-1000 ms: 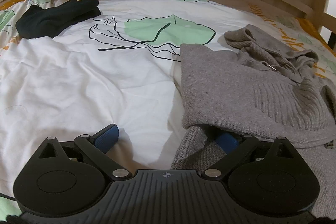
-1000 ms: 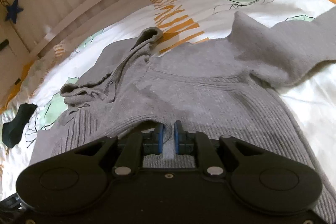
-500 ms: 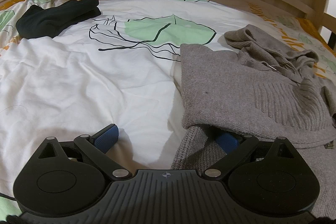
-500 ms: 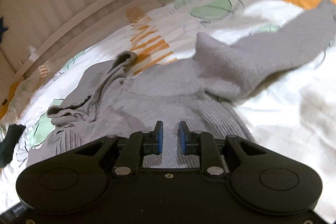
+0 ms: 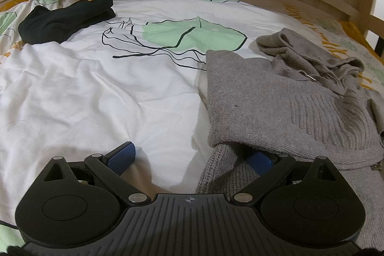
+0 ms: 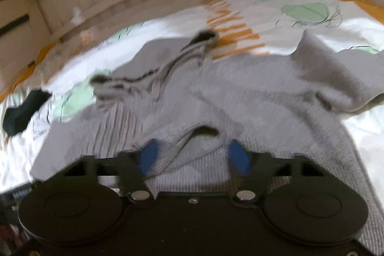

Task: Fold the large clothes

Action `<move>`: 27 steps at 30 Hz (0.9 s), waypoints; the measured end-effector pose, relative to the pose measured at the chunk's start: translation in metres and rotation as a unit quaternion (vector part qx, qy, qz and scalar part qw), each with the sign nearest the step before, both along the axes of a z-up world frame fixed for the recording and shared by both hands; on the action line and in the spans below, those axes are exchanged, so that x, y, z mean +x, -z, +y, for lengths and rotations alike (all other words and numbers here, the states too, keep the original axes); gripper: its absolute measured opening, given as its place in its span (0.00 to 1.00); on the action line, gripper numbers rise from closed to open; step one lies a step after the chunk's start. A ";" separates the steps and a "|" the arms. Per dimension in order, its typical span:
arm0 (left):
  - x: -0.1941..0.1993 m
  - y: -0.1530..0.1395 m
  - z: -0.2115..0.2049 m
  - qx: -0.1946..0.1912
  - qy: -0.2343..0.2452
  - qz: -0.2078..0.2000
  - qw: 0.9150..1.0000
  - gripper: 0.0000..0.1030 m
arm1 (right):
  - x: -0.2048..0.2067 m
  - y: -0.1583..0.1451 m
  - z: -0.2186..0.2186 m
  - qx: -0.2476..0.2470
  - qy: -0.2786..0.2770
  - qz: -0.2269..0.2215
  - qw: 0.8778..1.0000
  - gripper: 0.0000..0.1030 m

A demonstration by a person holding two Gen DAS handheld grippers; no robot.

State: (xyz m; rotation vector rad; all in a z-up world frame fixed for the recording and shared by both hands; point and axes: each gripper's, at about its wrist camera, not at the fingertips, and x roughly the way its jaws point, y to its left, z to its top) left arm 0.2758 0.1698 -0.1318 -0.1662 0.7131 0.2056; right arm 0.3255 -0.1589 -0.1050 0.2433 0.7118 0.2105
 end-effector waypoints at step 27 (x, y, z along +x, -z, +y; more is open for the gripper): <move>-0.002 0.000 -0.001 0.004 -0.002 -0.003 1.000 0.98 | -0.001 -0.015 -0.002 -0.164 -0.083 -0.053 0.982 0.60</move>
